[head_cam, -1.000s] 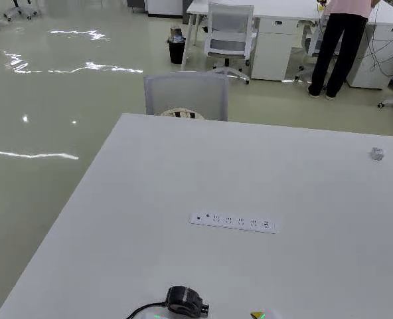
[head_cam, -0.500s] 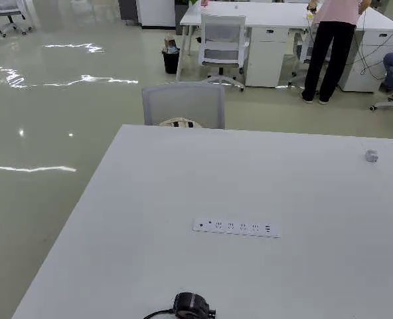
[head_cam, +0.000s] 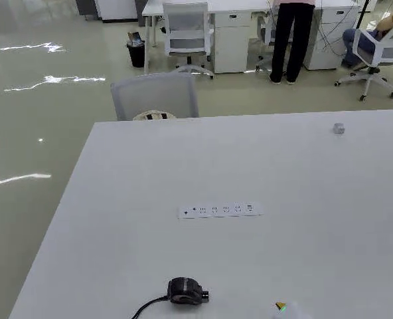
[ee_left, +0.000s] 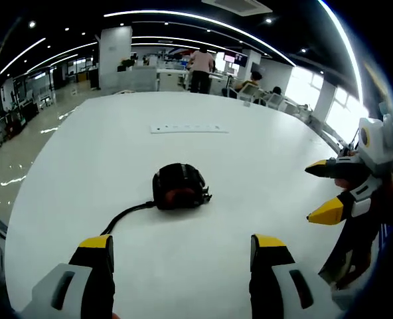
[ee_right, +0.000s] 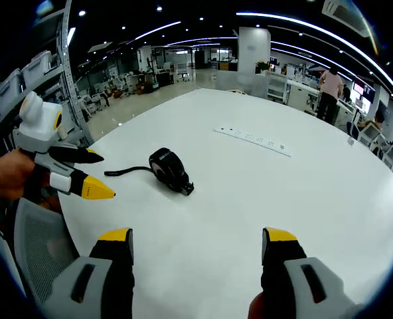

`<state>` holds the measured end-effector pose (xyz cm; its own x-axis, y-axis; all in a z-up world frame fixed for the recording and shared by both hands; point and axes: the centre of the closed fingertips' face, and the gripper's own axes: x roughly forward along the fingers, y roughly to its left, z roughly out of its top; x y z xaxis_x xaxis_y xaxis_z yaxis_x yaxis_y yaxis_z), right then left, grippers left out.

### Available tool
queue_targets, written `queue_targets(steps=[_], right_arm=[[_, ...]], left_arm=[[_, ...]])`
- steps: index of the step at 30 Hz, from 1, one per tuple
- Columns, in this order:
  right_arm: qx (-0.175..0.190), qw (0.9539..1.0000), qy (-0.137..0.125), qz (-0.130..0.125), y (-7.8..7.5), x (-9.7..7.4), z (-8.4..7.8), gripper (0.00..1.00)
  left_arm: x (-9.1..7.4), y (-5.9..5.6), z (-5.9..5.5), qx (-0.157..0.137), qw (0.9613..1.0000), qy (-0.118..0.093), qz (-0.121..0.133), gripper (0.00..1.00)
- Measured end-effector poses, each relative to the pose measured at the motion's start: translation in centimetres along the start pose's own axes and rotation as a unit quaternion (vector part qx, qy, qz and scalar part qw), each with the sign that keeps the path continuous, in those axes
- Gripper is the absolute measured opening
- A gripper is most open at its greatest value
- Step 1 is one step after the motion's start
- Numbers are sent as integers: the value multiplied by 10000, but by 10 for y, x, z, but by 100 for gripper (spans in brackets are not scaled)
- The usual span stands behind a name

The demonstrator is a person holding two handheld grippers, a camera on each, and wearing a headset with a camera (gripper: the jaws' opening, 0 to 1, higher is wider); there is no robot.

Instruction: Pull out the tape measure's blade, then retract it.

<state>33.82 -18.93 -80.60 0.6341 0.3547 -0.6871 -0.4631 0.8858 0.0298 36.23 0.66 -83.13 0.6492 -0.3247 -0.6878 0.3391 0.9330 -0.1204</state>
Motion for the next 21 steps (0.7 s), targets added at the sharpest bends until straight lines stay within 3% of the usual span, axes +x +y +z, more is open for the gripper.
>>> queue_targets(steps=[8, 11, 21], right_arm=[[175, 9996, -39, -223, 0, -17, -5, 84], [261, 9994, -94, -201, 4, -23, -5, 86], [480, 9981, -122, -373, 3, -36, -9, 91]], left_arm=[[-13, -2, -6, -17, 9999, -53, -98, 84], [-17, -3, -7, 1, 9999, -68, -130, 84], [-29, 3, -13, -138, 9998, -112, -80, 85]])
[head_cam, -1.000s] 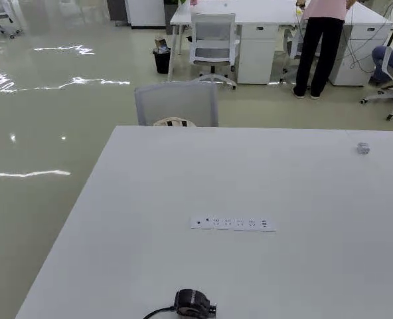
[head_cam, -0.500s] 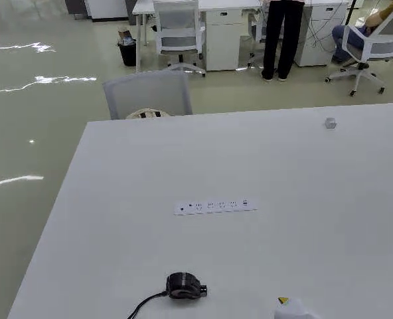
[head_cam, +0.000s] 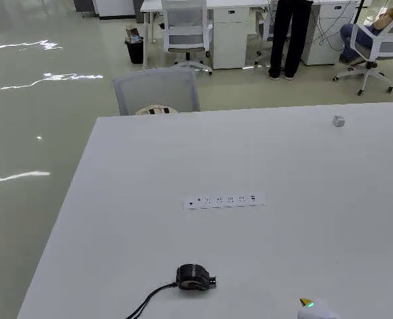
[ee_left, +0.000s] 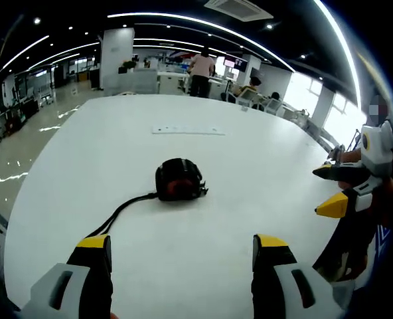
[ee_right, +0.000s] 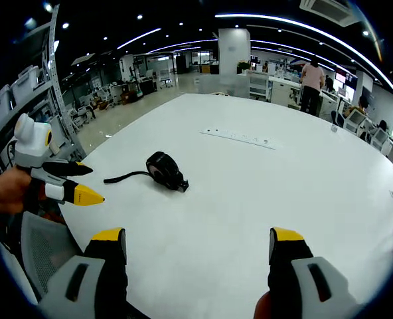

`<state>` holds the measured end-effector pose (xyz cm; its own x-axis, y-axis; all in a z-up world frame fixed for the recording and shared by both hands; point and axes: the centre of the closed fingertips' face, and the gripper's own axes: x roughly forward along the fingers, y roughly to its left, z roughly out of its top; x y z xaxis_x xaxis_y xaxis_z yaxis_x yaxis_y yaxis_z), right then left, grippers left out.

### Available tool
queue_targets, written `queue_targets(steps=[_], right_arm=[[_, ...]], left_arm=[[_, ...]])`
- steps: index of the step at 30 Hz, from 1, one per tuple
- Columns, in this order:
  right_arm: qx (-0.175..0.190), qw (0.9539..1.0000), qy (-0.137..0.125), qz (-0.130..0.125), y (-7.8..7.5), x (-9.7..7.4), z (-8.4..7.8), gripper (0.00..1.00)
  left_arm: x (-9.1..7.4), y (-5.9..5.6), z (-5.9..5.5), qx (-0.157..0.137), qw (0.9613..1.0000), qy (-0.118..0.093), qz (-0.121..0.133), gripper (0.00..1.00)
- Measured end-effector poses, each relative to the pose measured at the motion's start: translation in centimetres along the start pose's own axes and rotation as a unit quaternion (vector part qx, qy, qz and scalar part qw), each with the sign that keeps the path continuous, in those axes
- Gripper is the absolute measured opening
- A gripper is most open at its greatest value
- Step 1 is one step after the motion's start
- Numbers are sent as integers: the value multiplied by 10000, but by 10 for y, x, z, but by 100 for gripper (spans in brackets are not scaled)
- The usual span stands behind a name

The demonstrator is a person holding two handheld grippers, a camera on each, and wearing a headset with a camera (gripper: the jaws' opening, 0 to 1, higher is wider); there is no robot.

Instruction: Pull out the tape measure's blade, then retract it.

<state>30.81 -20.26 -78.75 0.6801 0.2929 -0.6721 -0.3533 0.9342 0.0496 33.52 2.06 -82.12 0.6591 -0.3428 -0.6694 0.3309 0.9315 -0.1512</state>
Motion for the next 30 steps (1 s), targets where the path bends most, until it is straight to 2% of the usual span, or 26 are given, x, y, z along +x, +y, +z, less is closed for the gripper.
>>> queue_targets(steps=[10, 11, 22, 30], right_arm=[[78, 9999, -44, -70, 2, -8, 1, 95], [104, 9999, -59, -50, 6, -10, -3, 95], [150, 9998, 38, -115, 10, -19, -14, 99], [206, 9995, 45, -237, 7, -21, -17, 100]], left_arm=[[-9, 5, -6, -78, 10000, -6, -26, 89], [-17, 9, -6, -69, 10000, -33, -20, 90], [-33, 22, -13, -183, 9998, -87, 57, 93], [-36, 23, -9, -192, 9997, -138, 53, 94]])
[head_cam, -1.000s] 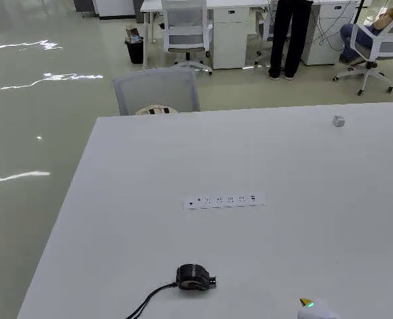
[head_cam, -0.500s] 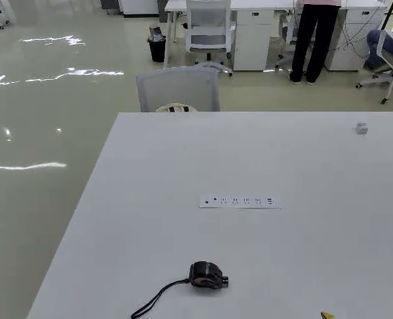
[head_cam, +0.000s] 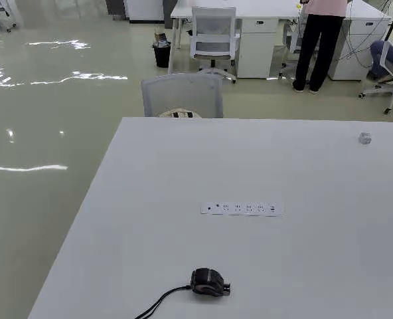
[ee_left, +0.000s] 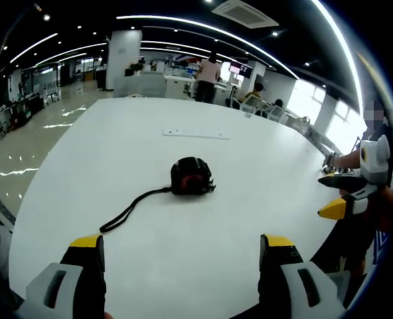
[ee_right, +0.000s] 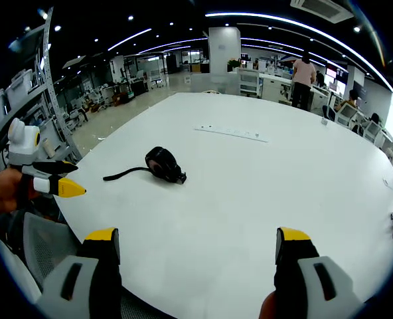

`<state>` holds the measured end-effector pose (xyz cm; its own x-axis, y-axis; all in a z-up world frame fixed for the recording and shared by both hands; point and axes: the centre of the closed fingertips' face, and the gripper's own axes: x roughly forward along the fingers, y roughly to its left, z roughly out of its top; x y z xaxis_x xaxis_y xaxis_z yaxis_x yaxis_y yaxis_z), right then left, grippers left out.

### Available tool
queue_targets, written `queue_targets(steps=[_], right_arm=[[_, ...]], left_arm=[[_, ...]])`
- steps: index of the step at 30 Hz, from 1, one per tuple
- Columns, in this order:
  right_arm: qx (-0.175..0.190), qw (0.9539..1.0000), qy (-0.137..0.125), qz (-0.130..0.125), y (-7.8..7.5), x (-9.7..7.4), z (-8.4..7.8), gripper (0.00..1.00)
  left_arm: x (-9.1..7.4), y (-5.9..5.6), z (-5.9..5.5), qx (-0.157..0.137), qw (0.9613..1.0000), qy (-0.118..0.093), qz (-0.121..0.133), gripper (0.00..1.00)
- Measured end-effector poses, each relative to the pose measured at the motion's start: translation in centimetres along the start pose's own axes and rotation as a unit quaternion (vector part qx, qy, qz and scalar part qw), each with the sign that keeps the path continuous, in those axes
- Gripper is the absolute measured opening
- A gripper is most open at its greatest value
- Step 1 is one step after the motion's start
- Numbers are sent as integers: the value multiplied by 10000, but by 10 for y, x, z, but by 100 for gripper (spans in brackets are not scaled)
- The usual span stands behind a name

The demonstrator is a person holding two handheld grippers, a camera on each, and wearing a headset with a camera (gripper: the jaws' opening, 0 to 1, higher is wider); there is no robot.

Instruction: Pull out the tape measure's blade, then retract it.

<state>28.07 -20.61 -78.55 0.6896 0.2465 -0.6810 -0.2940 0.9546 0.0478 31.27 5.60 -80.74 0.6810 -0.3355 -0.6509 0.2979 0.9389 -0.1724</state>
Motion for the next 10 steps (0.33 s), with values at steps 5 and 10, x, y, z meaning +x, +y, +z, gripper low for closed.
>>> queue_targets(steps=[5, 10], right_arm=[[34, 10000, -30, -52, -1, -1, 0, 100], [70, 9999, -39, -76, -2, -1, -2, 100]], left_arm=[[-1, 0, -1, 45, 10000, 6, 6, 94], [-2, 2, -6, 81, 10000, 47, 27, 94]])
